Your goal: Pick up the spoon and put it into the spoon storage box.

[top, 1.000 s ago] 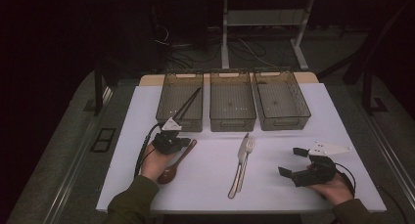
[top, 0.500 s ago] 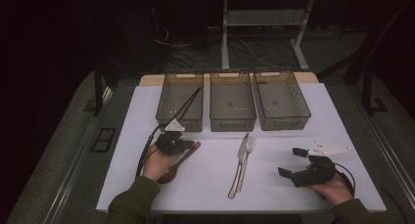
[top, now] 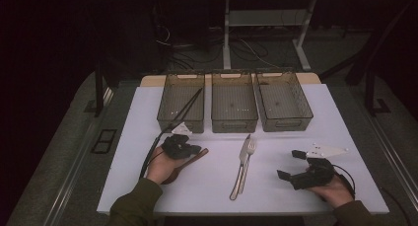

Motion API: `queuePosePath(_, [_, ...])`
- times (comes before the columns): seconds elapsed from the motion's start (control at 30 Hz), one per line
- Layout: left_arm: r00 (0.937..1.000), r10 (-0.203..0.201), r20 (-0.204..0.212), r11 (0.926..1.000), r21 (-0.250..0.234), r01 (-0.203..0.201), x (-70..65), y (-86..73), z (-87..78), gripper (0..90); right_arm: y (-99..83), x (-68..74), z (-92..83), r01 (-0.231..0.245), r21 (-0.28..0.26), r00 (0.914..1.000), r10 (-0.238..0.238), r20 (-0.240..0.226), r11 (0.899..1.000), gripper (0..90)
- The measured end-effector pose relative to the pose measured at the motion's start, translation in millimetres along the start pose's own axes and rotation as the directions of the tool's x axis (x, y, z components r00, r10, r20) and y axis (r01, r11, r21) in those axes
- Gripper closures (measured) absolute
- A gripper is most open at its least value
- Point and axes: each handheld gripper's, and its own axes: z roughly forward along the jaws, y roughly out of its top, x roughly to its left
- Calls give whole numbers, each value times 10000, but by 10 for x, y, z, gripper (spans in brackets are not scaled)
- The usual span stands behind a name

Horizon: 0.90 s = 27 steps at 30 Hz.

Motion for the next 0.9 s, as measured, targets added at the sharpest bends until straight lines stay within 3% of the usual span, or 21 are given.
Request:
queuePosePath(0.43, [9955, 416, 853, 9985, 333, -446, -152, 50, 59, 887, 0, -11, 13, 60, 78, 9999, -61, 89, 10000, 27])
queuePosePath(0.73, [9821, 838, 1689, 9937, 595, -950, -288, 90, 115, 888, 1, -10, 5, 17, 69, 10000, -18, 89, 10000, 27])
queuePosePath(0.9, [9785, 983, 1811, 9914, 670, -1120, -351, 104, 132, 887, 1, -10, 1, 20, 77, 10000, -21, 96, 10000, 27])
